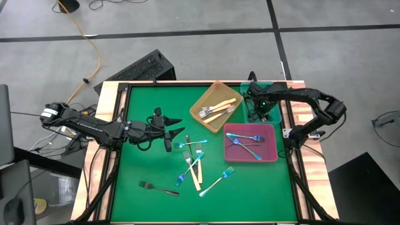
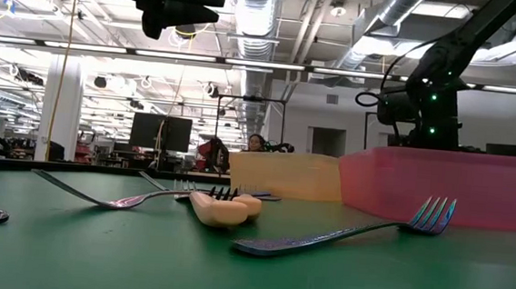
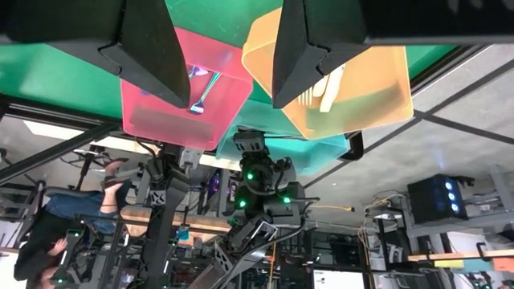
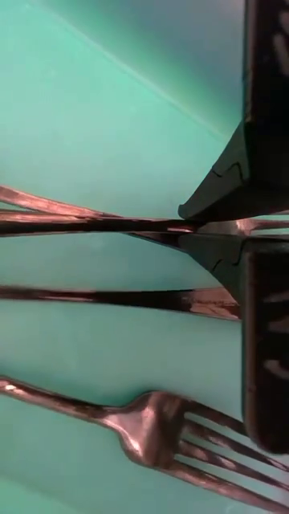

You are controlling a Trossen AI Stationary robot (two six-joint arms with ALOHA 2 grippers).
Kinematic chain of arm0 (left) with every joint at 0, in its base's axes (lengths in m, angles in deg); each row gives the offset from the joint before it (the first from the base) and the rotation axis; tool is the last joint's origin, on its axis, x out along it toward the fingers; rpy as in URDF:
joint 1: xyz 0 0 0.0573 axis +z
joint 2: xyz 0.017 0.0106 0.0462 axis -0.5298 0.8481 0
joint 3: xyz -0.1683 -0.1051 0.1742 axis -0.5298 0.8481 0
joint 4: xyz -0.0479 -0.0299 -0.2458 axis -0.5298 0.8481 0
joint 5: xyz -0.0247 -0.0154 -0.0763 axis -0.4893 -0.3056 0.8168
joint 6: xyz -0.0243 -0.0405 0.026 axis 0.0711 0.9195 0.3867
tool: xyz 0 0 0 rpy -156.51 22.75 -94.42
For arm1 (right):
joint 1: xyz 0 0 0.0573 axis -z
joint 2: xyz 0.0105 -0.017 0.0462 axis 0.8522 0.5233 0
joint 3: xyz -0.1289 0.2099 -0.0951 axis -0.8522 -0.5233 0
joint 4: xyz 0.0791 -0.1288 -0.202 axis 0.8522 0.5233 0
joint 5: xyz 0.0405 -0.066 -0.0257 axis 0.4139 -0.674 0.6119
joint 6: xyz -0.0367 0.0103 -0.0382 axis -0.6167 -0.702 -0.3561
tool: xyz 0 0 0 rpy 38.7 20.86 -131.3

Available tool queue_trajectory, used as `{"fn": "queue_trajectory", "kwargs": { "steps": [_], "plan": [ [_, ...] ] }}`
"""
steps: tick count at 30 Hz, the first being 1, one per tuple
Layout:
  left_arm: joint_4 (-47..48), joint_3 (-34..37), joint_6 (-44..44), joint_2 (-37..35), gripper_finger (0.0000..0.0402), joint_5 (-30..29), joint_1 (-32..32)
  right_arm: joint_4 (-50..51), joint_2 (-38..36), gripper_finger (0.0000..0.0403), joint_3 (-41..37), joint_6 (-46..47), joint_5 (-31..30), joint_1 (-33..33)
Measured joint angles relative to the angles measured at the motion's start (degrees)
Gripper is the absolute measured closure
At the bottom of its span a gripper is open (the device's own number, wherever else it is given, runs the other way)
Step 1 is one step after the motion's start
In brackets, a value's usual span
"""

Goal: Sort silverware by color (type)
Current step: Put the black fork into the blue bin

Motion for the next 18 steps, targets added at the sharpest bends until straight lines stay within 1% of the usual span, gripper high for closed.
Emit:
{"fn": "queue_trajectory", "kwargs": {
  "steps": [4, 13, 18],
  "plan": [
    [0.01, 0.0, 0.0, 0.0, 0.0239, -0.02, 0.0, -0.46, -0.02, 0.0355, 0.0, 0.43, 0.06, 0.94],
    [0.01, 0.0, 0.22, 0.0, 0.0239, -0.02, 0.0, -1.64, -0.02, 0.0355, 0.0, 0.13, 0.28, 0.85],
    [0.01, 0.0, 0.35, 0.0, 0.0239, -0.02, 0.0, -1.62, -0.04, 0.0344, 0.04, -0.31, 3.2, 0.88]
  ]
}}
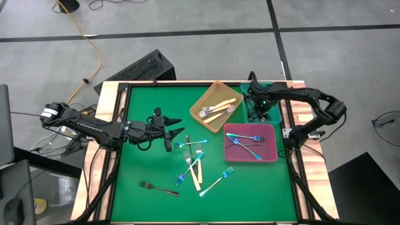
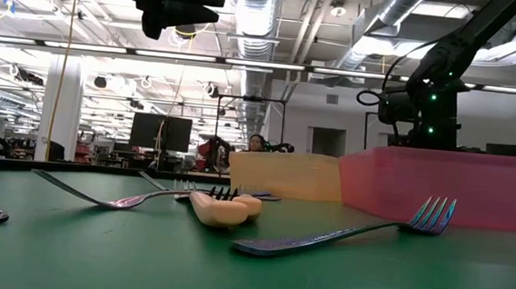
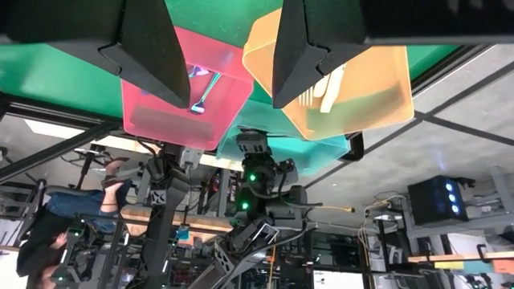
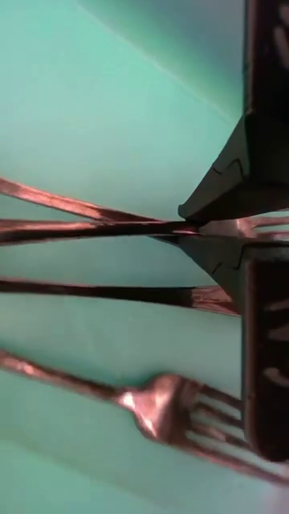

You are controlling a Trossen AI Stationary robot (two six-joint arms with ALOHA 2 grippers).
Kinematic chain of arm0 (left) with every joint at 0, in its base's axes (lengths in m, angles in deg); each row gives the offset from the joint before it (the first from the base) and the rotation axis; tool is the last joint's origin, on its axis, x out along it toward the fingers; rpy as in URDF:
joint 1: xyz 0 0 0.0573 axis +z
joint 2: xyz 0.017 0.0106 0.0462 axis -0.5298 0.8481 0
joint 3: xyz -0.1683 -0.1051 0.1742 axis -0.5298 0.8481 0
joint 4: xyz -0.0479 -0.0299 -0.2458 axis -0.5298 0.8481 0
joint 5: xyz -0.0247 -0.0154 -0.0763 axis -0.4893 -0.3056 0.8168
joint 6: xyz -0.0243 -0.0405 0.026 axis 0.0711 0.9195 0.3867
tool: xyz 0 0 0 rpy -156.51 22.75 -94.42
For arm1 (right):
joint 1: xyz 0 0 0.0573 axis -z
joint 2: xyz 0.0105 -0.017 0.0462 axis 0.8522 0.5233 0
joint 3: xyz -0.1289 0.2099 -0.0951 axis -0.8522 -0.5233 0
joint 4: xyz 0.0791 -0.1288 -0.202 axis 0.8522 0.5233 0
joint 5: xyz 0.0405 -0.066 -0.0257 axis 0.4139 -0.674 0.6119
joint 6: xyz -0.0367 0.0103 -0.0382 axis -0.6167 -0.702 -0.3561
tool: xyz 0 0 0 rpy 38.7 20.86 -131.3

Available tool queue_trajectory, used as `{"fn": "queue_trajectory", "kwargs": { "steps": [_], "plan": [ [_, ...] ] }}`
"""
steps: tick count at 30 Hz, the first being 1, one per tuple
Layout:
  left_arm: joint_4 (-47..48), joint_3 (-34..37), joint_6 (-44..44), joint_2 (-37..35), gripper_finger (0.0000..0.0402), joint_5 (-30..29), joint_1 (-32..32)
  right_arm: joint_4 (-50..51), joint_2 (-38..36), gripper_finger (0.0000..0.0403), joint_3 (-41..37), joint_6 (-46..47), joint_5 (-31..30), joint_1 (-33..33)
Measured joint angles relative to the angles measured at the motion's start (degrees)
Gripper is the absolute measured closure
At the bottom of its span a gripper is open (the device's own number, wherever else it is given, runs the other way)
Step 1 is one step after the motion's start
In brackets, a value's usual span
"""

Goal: Sort silverware by color (type)
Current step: Put the black fork into the blue bin

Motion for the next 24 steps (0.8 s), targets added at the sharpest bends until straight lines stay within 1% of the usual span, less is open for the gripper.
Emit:
{"fn": "queue_trajectory", "kwargs": {
  "steps": [3, 11, 20, 24],
  "plan": [
    [0.0, 0.0, 0.02, 0.0, 0.0239, 0.0, 0.0, -0.08, -0.04, 0.0337, 0.02, -0.89, 1.17, -0.01],
    [0.0, 0.0, 0.04, 0.0, 0.0239, 0.0, 0.0, -0.08, -0.04, 0.0327, 0.02, -1.04, 1.16, -0.01],
    [0.01, 0.0, 0.03, 0.0, 0.0239, 0.0, 0.0, -0.16, -0.04, 0.0298, 0.02, -1.04, 1.14, -0.01],
    [0.0, 0.0, 0.04, 0.0, 0.0239, 0.0, 0.0, -0.23, -0.04, 0.0292, 0.02, -1.07, 1.14, -0.01]
  ]
}}
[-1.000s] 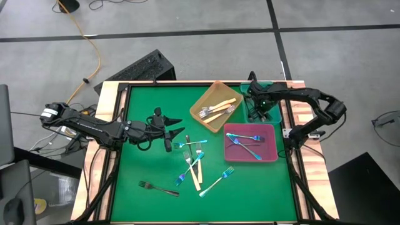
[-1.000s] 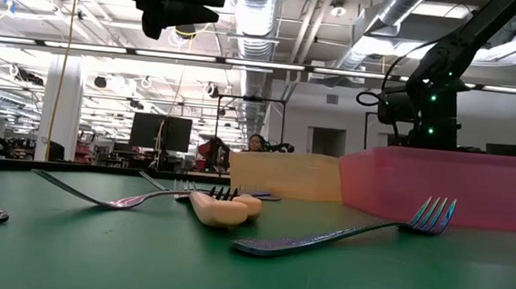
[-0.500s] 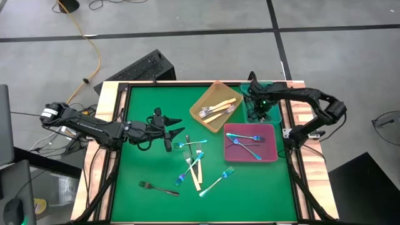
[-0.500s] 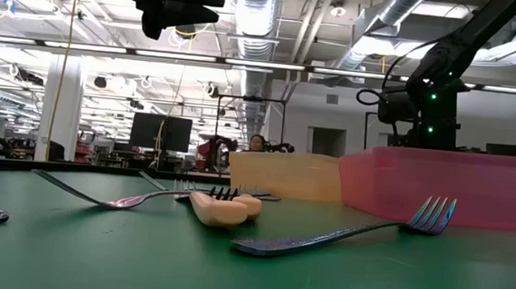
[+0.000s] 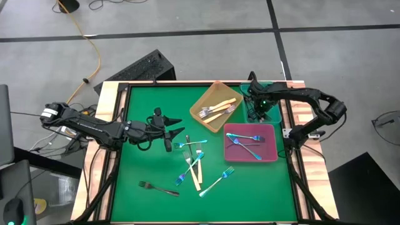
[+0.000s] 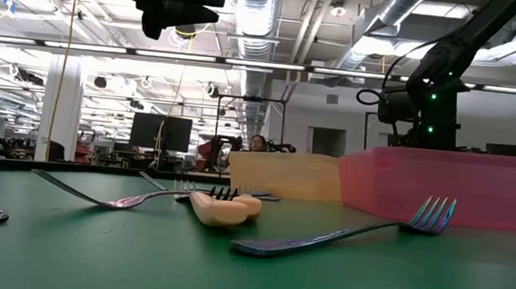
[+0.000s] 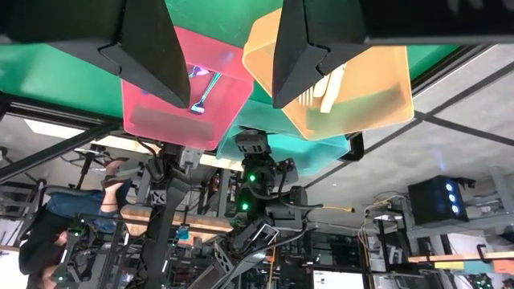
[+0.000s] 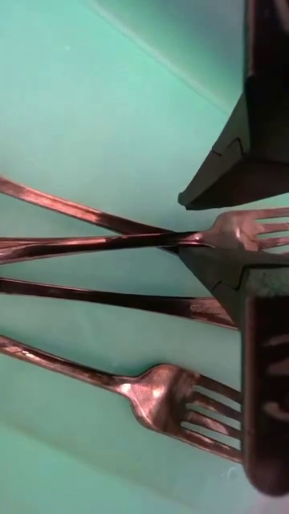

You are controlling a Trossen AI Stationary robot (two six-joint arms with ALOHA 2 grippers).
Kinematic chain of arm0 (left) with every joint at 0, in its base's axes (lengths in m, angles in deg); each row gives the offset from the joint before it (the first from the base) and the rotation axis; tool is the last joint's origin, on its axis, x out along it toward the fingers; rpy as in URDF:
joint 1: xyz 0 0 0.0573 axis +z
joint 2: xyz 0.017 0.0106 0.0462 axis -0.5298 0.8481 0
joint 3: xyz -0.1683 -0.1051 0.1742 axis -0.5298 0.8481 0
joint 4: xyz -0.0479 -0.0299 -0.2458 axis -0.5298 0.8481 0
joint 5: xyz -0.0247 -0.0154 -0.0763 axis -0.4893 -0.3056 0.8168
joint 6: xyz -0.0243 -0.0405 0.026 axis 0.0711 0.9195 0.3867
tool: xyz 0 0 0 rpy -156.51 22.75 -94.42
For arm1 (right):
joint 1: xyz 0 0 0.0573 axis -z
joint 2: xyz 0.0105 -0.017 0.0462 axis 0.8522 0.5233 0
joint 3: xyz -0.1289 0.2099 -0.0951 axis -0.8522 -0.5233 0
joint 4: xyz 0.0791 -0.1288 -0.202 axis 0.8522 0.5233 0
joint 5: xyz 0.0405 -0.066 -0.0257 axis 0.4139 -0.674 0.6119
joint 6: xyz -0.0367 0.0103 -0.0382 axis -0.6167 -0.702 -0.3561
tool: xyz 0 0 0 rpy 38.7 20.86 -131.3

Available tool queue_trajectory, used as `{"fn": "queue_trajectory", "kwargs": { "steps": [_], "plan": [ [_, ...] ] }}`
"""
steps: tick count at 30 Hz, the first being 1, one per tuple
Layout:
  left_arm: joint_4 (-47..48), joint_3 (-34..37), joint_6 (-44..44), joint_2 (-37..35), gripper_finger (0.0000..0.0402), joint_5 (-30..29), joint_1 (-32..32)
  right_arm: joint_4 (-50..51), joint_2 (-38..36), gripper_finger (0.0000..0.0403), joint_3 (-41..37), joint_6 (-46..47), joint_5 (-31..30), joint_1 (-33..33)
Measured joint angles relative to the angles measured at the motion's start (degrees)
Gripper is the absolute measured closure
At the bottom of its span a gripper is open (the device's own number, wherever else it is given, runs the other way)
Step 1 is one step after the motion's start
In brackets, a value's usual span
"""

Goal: Sort silverware by color (type)
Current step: Put the black fork into the blue bin

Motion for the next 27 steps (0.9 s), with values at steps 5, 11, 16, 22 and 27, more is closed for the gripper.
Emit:
{"fn": "queue_trajectory", "kwargs": {
  "steps": [5, 11, 16, 22, 27],
  "plan": [
    [0.0, 0.0, -0.01, 0.0, 0.0239, -0.01, 0.0, -0.15, 0.02, 0.0289, 0.0, -0.41, 0.0, 0.0],
    [0.02, 0.0, -0.01, 0.0, 0.0239, -0.01, 0.0, -0.37, 0.04, 0.0289, 0.0, -1.49, 0.05, 0.0],
    [0.0, 0.0, 0.0, 0.0, 0.0239, -0.02, 0.0, -0.39, -0.04, 0.0289, -0.02, -1.95, 0.11, 0.0],
    [0.01, 0.0, -0.01, 0.0, 0.0239, -0.02, 0.0, -0.4, -0.07, 0.0289, 0.0, -2.52, 0.29, -0.03],
    [0.02, 0.0, -0.02, 0.0, 0.0239, -0.02, 0.0, -0.09, -0.07, 0.0289, 0.03, -2.95, 0.44, -0.07]
  ]
}}
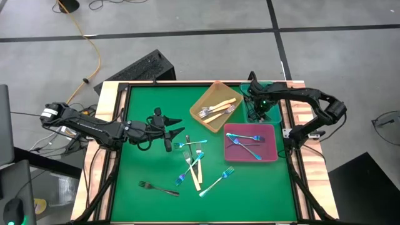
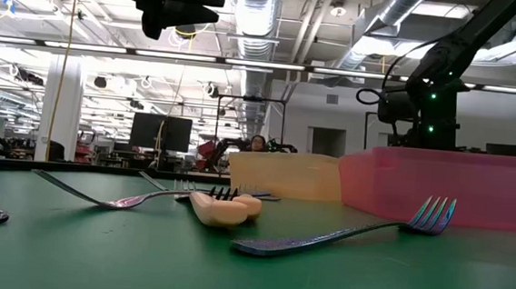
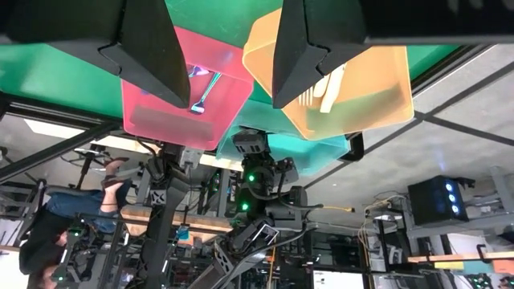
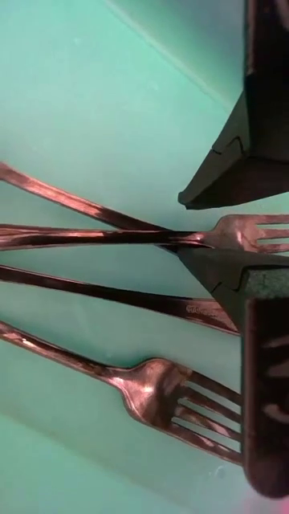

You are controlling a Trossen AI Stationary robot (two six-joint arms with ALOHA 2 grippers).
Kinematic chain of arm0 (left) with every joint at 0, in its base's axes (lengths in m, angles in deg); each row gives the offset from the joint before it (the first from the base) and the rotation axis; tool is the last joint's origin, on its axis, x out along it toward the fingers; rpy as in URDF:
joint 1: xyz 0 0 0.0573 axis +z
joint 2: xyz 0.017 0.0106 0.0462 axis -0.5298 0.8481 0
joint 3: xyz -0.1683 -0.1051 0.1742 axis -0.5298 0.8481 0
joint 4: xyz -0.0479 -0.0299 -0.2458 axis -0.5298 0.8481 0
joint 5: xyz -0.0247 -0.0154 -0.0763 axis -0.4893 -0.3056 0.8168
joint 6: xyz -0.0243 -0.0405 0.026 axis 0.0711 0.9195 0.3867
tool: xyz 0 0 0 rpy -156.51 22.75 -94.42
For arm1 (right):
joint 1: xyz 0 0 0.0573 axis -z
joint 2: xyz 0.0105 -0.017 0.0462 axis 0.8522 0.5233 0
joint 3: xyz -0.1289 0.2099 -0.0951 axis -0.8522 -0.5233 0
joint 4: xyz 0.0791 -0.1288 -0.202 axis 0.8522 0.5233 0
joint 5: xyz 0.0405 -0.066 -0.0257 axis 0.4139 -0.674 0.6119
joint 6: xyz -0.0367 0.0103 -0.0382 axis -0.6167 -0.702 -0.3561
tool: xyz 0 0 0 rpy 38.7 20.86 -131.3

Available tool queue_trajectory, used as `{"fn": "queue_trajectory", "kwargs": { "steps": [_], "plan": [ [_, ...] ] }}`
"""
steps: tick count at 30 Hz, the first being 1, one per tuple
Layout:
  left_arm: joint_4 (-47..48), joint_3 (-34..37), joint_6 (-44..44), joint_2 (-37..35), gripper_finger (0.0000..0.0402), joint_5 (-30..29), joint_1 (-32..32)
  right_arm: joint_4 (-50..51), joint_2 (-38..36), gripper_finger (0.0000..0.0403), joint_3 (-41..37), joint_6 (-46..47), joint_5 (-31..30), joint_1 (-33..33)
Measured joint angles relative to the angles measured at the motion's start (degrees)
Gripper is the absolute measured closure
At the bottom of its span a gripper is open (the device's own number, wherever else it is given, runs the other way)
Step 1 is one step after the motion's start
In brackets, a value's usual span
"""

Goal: Sort silverware by color (type)
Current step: Put the black fork into the blue bin, then put the blue fork into the pink bin

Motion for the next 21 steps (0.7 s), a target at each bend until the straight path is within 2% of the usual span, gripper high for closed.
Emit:
{"fn": "queue_trajectory", "kwargs": {
  "steps": [17, 21],
  "plan": [
    [-0.02, 0.0, 0.01, 0.0, 0.0239, 0.0, 0.0, 3.28, -1.51, 0.0288, 3.2, 0.16, 1.5, 0.0],
    [0.0, 0.0, 0.02, 0.0, 0.0239, 0.0, 0.0, 3.67, -1.51, 0.0271, 3.2, -0.02, 1.49, 0.0]
  ]
}}
